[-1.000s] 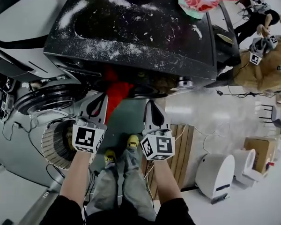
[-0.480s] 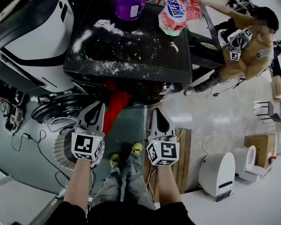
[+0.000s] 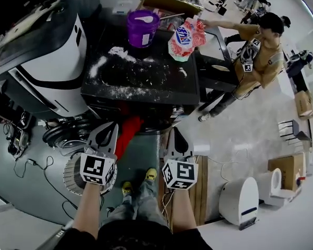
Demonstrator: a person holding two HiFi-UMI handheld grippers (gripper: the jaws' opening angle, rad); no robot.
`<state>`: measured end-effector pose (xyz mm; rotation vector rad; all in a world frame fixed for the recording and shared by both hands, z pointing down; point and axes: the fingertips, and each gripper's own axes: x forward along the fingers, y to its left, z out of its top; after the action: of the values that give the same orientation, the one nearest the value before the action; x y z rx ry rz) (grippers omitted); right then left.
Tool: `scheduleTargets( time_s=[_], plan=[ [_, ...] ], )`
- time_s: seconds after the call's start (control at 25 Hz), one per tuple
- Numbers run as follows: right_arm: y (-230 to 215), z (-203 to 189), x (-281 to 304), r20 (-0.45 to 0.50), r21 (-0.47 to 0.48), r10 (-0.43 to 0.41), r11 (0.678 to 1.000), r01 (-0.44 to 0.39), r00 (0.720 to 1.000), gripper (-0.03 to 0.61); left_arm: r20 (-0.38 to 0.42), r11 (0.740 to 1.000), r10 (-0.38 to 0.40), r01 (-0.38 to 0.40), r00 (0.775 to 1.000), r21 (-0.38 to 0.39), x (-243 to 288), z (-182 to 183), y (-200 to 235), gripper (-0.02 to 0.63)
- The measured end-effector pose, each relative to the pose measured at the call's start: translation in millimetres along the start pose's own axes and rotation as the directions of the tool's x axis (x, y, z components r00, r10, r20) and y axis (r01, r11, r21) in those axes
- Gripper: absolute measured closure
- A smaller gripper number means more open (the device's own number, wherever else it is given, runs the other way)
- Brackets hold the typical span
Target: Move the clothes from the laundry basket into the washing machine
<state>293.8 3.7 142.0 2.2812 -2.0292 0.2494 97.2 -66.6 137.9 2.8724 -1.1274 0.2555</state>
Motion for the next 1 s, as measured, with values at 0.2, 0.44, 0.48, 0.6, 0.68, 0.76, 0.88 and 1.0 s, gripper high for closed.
scheduleTargets(
  time_s=[0.2,0.44,0.48,0.6,0.68,0.76,0.88,1.0],
  plan=[
    [0,36,-13,0.016,0.033,0.020,0.999,-0.020,1.000,0.574,0.021,1.000,0.007,-0.007,1.000,0.006,-15,32,5,0.603],
    [-2,66,-38,0.033,0.029,0.007,1.000,-0.008,0.999,0.575,0.039,0.999,0.046,-0.046,0.998,-0.008,-39,63,20,0.603],
    [-2,70,-42,0.036,0.030,0.005,1.000,-0.006,0.999,0.575,0.041,0.999,0.050,-0.050,0.998,-0.009,-42,68,22,0.603],
    [-2,81,-50,0.043,0.031,0.007,0.999,-0.008,0.999,0.575,0.040,0.999,0.050,-0.050,0.998,-0.002,-51,80,23,0.603],
    [-4,87,-55,0.046,0.029,0.006,1.000,-0.007,0.999,0.575,0.041,0.999,0.052,-0.052,0.998,0.010,-55,86,23,0.603],
    [-5,93,-59,0.051,0.030,0.004,1.000,-0.005,0.999,0.574,0.042,0.998,0.051,-0.052,0.998,0.019,-58,92,24,0.603],
    [-8,100,-65,0.060,0.035,-0.002,0.999,0.000,0.998,0.574,0.043,0.999,0.049,-0.050,0.998,0.018,-62,99,24,0.603],
    [-11,108,-72,0.080,0.033,-0.012,0.999,0.009,0.997,0.575,0.046,0.999,0.049,-0.049,0.998,0.008,-64,102,24,0.603]
  ],
)
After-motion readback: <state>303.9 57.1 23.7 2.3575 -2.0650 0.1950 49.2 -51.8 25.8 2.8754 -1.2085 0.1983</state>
